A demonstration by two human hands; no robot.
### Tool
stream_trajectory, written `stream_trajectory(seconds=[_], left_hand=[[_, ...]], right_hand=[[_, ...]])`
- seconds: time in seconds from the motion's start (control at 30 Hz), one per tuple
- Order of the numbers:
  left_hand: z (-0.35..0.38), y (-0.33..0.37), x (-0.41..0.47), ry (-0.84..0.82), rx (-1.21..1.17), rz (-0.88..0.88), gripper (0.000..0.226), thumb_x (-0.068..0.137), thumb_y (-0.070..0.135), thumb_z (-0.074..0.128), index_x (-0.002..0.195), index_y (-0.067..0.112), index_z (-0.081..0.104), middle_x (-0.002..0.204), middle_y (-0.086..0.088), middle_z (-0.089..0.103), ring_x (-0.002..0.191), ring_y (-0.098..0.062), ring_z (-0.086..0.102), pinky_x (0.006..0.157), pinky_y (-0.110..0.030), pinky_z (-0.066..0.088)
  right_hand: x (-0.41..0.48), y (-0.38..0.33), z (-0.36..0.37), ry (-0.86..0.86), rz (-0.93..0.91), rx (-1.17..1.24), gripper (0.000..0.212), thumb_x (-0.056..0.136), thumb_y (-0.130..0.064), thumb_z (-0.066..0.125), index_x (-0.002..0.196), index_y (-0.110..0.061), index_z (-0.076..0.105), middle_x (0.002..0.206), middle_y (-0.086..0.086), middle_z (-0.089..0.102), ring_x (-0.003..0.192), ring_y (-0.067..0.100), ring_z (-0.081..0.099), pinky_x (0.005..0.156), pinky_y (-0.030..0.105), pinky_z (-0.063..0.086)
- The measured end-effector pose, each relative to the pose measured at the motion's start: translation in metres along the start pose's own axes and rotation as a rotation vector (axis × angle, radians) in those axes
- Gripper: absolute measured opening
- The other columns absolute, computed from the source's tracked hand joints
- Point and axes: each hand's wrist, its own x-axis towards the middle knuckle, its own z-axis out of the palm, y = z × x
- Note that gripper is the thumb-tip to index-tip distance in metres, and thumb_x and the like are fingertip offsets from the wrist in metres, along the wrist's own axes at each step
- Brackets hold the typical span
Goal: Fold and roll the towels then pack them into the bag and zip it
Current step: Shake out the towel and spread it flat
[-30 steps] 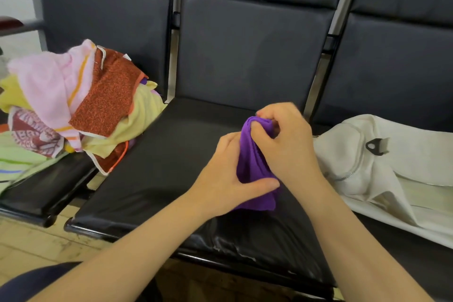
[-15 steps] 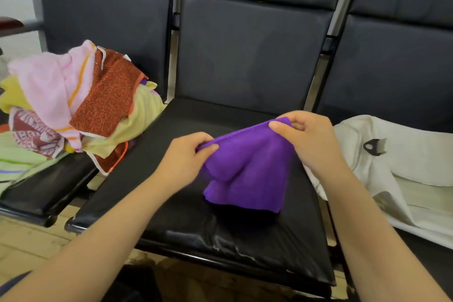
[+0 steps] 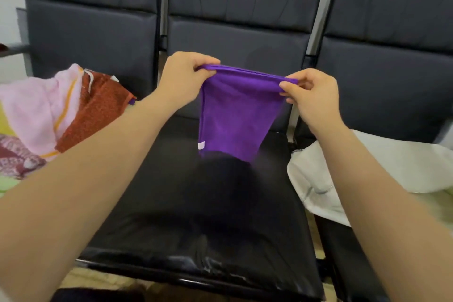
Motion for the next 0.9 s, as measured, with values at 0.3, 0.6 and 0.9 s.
stream_trajectory(seconds=[0.3, 0.6, 0.9], left_hand=[[0.029, -0.065, -0.18, -0.651, 0.042, 0.096, 0.015, 0.071, 0.011, 0.078, 0.08, 0.018, 0.068, 0.09, 0.007, 0.067, 0.085, -0.006, 0.062, 0.08, -0.028, 0.049], [0.029, -0.057, -0.226, -1.005, 0.199, 0.055, 0.012, 0.085, 0.034, 0.068, 0.09, 0.024, 0.07, 0.096, 0.011, 0.056, 0.088, -0.004, 0.055, 0.084, -0.022, 0.043], [0.05, -0.068, -0.217, -0.588, -0.108, -0.377, 0.017, 0.093, 0.012, 0.057, 0.085, 0.027, 0.057, 0.074, 0.005, 0.063, 0.073, -0.011, 0.059, 0.069, -0.017, 0.042]], right_hand=[[-0.147, 0.074, -0.015, -0.764, 0.052, -0.528, 0.033, 0.07, -0.012, 0.082, 0.067, -0.03, 0.054, 0.099, -0.005, 0.066, 0.092, 0.011, 0.061, 0.081, 0.029, 0.048], [-0.18, 0.087, -0.004, -1.154, 0.24, -0.491, 0.017, 0.078, -0.017, 0.076, 0.078, -0.019, 0.06, 0.116, -0.007, 0.066, 0.107, -0.001, 0.06, 0.083, 0.012, 0.045], [-0.163, 0.104, 0.003, -0.794, 0.481, -0.34, 0.011, 0.092, -0.014, 0.062, 0.089, -0.009, 0.053, 0.079, 0.017, 0.067, 0.065, 0.019, 0.066, 0.065, 0.034, 0.056]])
